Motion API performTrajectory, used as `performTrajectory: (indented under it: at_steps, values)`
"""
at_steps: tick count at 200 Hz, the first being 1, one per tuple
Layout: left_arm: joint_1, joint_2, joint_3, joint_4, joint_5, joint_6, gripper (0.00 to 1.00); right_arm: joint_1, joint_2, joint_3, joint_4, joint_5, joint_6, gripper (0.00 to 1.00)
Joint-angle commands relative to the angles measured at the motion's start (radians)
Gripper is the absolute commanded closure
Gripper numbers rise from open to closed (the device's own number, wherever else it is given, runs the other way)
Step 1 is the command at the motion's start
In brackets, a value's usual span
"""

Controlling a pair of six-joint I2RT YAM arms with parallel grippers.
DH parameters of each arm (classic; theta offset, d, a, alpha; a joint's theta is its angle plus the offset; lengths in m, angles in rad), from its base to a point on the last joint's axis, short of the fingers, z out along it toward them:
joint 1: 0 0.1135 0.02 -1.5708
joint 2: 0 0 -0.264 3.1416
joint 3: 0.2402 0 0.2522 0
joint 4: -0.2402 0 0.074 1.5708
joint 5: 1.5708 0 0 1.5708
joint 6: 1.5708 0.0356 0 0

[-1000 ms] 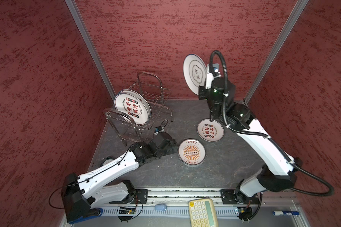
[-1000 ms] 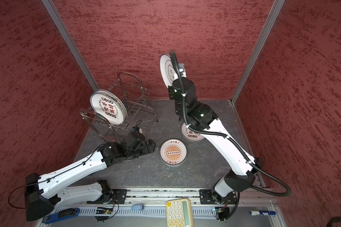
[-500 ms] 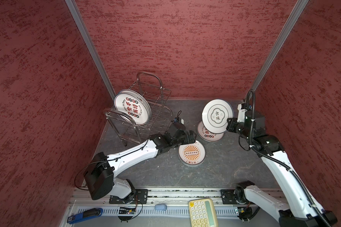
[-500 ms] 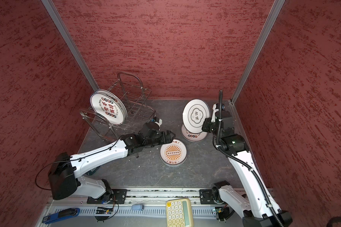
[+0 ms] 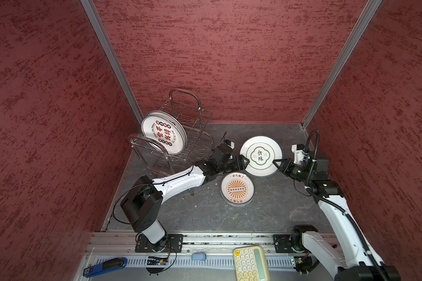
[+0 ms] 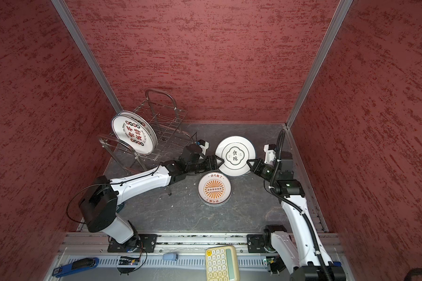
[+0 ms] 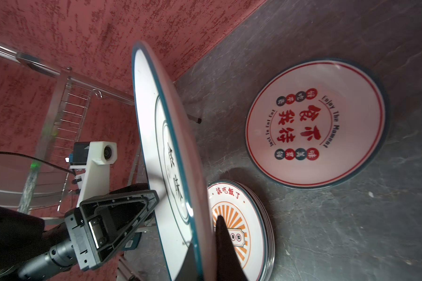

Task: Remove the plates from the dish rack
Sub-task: 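Grasp the plate's rim with the left gripper while right gripper releases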

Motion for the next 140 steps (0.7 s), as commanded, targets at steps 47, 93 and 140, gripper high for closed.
performTrajectory:
  at_steps: [47,93,140]
  values:
    - [0.011,0.067,0.015,0.155,0.101,-0.011,0.68,-0.029,0.016,-0.040,0.220,-0.180,0.085,1.00]
    - [0.012,0.091,0.023,0.151,0.109,-0.019,0.97,-0.038,0.045,-0.061,0.272,-0.195,0.097,0.87]
    - [0.018,0.129,0.055,0.118,0.103,-0.021,1.00,-0.050,0.068,-0.056,0.268,-0.184,0.084,0.65]
